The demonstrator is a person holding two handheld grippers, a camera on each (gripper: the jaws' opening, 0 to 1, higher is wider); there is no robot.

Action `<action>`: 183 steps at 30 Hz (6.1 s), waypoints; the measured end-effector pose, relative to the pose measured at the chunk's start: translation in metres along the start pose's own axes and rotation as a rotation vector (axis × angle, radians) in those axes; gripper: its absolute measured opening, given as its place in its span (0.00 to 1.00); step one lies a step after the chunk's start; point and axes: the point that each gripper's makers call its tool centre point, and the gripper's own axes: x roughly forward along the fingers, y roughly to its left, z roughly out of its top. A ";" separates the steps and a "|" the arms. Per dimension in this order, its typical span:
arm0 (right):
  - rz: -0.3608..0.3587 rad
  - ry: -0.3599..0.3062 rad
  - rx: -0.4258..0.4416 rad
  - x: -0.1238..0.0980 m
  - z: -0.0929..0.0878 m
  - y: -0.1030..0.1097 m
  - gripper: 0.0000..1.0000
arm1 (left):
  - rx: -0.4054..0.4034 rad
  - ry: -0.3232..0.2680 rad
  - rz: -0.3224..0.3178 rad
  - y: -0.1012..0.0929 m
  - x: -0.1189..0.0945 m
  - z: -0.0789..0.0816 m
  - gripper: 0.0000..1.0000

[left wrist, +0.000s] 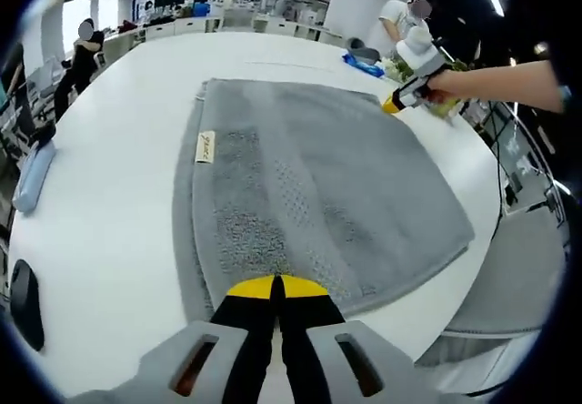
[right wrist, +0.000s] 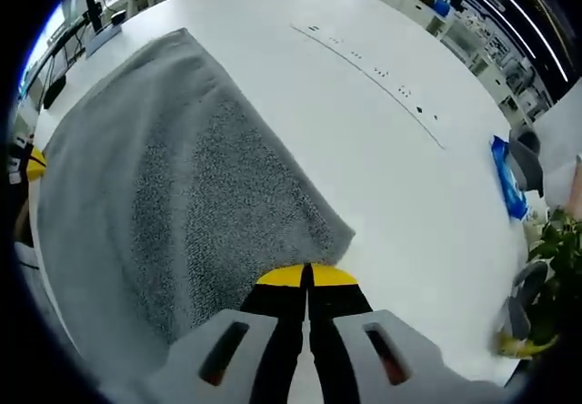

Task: Fold the towel on the table until its edges align and the towel forms a compact rectangular stack.

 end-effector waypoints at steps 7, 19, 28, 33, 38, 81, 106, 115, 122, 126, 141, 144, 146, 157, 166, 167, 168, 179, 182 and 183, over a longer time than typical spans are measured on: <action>0.002 -0.045 0.040 -0.008 -0.018 0.002 0.00 | 0.044 0.058 -0.001 -0.001 0.003 0.004 0.01; 0.009 -0.085 0.012 -0.013 -0.024 0.007 0.00 | 0.097 0.143 0.093 0.001 0.007 0.009 0.01; 0.040 -0.103 0.051 -0.014 -0.029 0.006 0.00 | 0.086 0.176 0.119 0.004 0.011 0.013 0.01; 0.052 -0.115 0.066 -0.016 -0.034 0.006 0.00 | 0.101 0.186 0.128 0.006 0.013 0.018 0.01; 0.053 -0.119 0.079 -0.018 -0.039 0.008 0.00 | 0.100 0.189 0.123 0.008 0.017 0.022 0.01; -0.018 -0.080 0.144 -0.043 -0.097 0.021 0.00 | 0.161 0.168 0.041 0.006 0.052 0.068 0.01; -0.033 -0.138 0.247 -0.051 -0.115 0.031 0.00 | 0.234 0.180 0.019 0.001 0.073 0.096 0.01; -0.036 -0.144 0.246 -0.054 -0.120 0.035 0.00 | 0.253 0.192 0.001 -0.001 0.082 0.109 0.01; -0.038 -0.157 0.284 -0.056 -0.124 0.038 0.00 | 0.293 0.189 0.012 -0.002 0.086 0.114 0.01; -0.043 -0.170 0.290 -0.058 -0.127 0.043 0.00 | 0.309 0.181 0.016 -0.002 0.088 0.118 0.01; -0.049 -0.216 0.399 -0.062 -0.133 0.052 0.00 | 0.352 0.191 0.011 -0.003 0.098 0.130 0.01; -0.055 -0.220 0.396 -0.063 -0.133 0.053 0.00 | 0.350 0.188 0.009 -0.004 0.099 0.131 0.01; -0.058 -0.218 0.396 -0.062 -0.133 0.053 0.00 | 0.346 0.183 0.011 -0.004 0.100 0.132 0.01; -0.071 -0.224 0.400 -0.066 -0.137 0.063 0.00 | 0.363 0.172 0.011 -0.005 0.105 0.139 0.01; -0.084 -0.223 0.390 -0.067 -0.139 0.066 0.00 | 0.382 0.170 0.011 -0.008 0.109 0.145 0.01; -0.083 -0.224 0.392 -0.067 -0.139 0.067 0.00 | 0.385 0.170 0.009 -0.008 0.110 0.146 0.01; -0.083 -0.225 0.393 -0.068 -0.140 0.068 0.00 | 0.386 0.169 0.008 -0.007 0.111 0.147 0.01; -0.082 -0.225 0.406 -0.070 -0.143 0.074 0.00 | 0.415 0.156 0.006 -0.010 0.117 0.155 0.01; -0.082 -0.228 0.407 -0.071 -0.144 0.076 0.00 | 0.411 0.145 0.001 -0.010 0.118 0.158 0.01; -0.080 -0.229 0.412 -0.071 -0.144 0.076 0.00 | 0.412 0.143 -0.001 -0.011 0.119 0.158 0.01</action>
